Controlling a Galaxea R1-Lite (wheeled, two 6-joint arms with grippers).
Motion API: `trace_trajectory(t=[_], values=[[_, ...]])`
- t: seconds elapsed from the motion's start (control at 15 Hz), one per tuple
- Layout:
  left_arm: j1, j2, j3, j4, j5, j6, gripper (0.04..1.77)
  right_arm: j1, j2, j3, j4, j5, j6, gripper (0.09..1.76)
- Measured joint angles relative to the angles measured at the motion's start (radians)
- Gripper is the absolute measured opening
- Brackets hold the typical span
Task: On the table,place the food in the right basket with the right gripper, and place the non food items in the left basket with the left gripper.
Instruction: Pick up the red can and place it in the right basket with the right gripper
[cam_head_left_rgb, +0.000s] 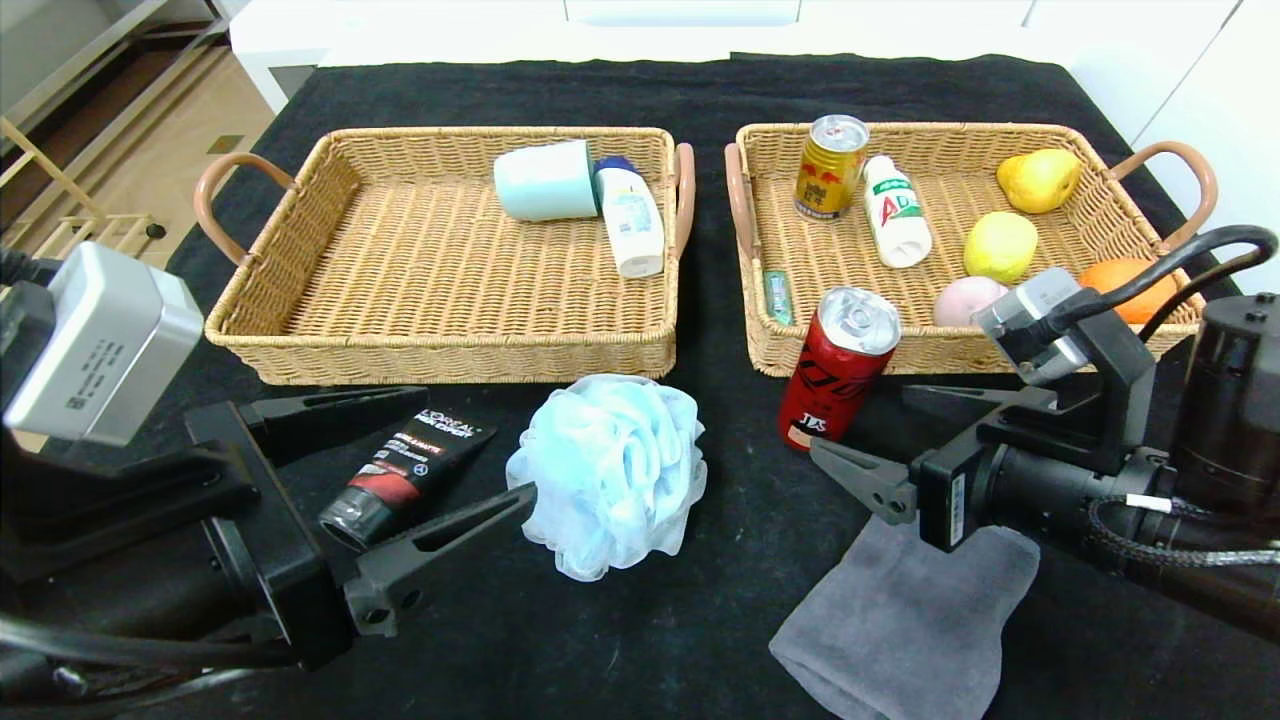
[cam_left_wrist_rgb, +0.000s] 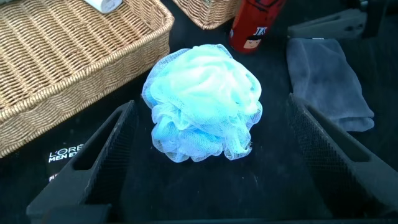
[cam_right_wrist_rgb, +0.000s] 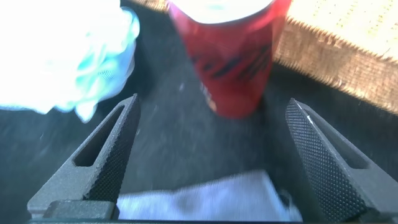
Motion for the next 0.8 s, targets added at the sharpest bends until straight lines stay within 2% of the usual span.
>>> trace_trajectory(t=[0.8], values=[[-0.001, 0.002, 0.0, 0.008, -0.001, 0.0, 1.72, 0.003, 0.103, -0.022, -0.204, -0.036, 0.001, 1.71]])
